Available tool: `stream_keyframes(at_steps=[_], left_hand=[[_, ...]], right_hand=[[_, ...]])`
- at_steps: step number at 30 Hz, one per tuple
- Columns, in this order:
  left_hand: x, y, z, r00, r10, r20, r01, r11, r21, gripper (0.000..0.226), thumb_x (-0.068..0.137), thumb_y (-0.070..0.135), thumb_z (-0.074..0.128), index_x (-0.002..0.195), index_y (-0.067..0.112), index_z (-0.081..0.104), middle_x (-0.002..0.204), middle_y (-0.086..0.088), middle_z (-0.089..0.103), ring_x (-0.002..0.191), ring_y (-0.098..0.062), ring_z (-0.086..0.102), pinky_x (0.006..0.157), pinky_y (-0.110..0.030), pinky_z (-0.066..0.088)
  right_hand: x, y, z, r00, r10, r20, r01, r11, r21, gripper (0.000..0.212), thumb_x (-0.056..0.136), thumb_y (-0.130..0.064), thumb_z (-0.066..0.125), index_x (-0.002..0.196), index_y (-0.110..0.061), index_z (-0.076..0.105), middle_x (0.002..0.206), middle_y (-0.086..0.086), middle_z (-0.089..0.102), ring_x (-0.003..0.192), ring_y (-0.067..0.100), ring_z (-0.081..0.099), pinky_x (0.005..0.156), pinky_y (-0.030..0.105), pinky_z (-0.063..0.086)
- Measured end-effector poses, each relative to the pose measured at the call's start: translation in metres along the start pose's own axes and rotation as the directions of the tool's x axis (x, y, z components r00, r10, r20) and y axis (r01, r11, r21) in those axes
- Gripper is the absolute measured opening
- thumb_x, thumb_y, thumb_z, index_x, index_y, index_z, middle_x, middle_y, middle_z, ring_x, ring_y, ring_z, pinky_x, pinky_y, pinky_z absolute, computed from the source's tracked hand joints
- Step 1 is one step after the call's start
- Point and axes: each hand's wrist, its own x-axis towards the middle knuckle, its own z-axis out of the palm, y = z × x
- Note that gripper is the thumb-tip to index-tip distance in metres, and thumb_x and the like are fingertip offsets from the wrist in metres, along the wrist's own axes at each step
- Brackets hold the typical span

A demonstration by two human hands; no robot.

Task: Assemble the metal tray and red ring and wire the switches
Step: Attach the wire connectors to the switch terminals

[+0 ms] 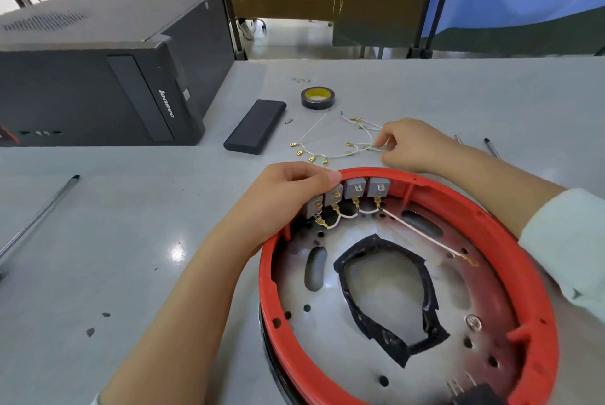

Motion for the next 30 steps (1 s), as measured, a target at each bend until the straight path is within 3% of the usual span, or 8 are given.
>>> stream_keyframes(at_steps=[5,7,10,13,15,19,26,30], left_hand=[[0.001,0.000,0.000,1.000,-0.005,-0.005,0.005,1.000,0.021,0.031,0.069,0.049,0.068,0.089,0.026,0.077,0.091,-0.007,0.075,0.091,-0.041,0.066,0.084,-0.058,0.051],[0.000,0.001,0.000,1.000,-0.009,-0.006,0.009,1.000,0.030,0.032,0.070,0.049,0.068,0.090,0.025,0.077,0.093,-0.007,0.075,0.093,-0.037,0.067,0.092,-0.057,0.051],[-0.001,0.001,-0.001,1.000,-0.014,-0.002,0.014,0.999,0.041,0.028,0.076,0.045,0.071,0.092,0.022,0.076,0.094,-0.006,0.076,0.095,-0.029,0.070,0.097,-0.053,0.049],[-0.002,0.001,-0.001,1.000,-0.012,0.006,0.012,0.999,0.037,0.023,0.085,0.037,0.069,0.093,0.016,0.076,0.094,-0.010,0.075,0.086,-0.024,0.070,0.096,-0.048,0.052],[-0.003,0.002,-0.001,1.000,0.000,0.018,0.000,1.000,0.017,0.023,0.087,0.032,0.068,0.093,0.011,0.075,0.093,-0.014,0.075,0.080,-0.024,0.067,0.090,-0.045,0.053],[-0.004,0.002,0.000,0.999,0.032,0.016,-0.032,0.999,0.009,0.027,0.077,0.030,0.069,0.087,0.005,0.073,0.084,-0.014,0.068,0.077,-0.021,0.059,0.080,-0.038,0.049],[-0.003,0.001,0.001,0.999,0.032,-0.029,-0.032,0.999,-0.008,0.026,0.085,0.028,0.071,0.090,0.003,0.073,0.096,-0.025,0.070,0.080,-0.027,0.064,0.092,-0.046,0.051],[-0.003,0.002,0.001,0.973,0.109,-0.205,-0.067,0.977,0.203,0.037,0.074,0.050,0.076,0.076,0.014,0.073,0.074,-0.005,0.072,0.064,-0.018,0.065,0.058,-0.021,0.053]], right_hand=[[-0.007,0.002,-0.002,0.999,0.041,-0.010,-0.041,0.999,0.014,0.028,0.083,-0.001,0.050,0.089,-0.025,0.062,0.092,-0.005,0.057,0.082,0.014,0.051,0.063,0.023,0.036],[-0.015,-0.002,-0.009,1.000,0.012,-0.011,-0.012,1.000,0.008,0.023,0.085,-0.004,0.053,0.094,-0.021,0.065,0.094,-0.003,0.058,0.085,0.015,0.052,0.068,0.023,0.038],[-0.036,-0.019,-0.032,0.990,-0.053,-0.133,0.067,0.992,0.108,0.012,0.087,-0.012,0.059,0.091,-0.020,0.066,0.086,-0.006,0.059,0.078,0.010,0.052,0.068,0.022,0.036],[-0.074,-0.048,-0.054,0.955,-0.150,-0.256,0.199,0.963,0.180,0.013,0.083,-0.018,0.063,0.077,-0.029,0.064,0.073,-0.015,0.058,0.064,-0.007,0.053,0.052,0.005,0.034],[-0.102,-0.070,-0.053,0.944,-0.238,-0.228,0.281,0.943,0.181,0.012,0.078,-0.024,0.066,0.069,-0.032,0.064,0.065,-0.015,0.059,0.062,-0.015,0.052,0.055,0.001,0.036],[-0.131,-0.102,-0.021,0.942,-0.335,-0.003,0.335,0.942,0.030,0.012,0.081,-0.036,0.065,0.077,-0.026,0.071,0.064,-0.010,0.061,0.076,0.008,0.060,0.071,0.028,0.050],[-0.129,-0.100,0.004,0.961,-0.269,-0.061,0.270,0.963,0.014,0.016,0.083,-0.034,0.064,0.074,-0.021,0.068,0.076,-0.004,0.064,0.077,0.021,0.061,0.069,0.039,0.052],[-0.129,-0.098,0.010,0.960,-0.267,-0.085,0.272,0.961,0.055,0.013,0.080,-0.031,0.062,0.074,-0.020,0.061,0.073,-0.002,0.062,0.073,0.021,0.059,0.066,0.039,0.051]])
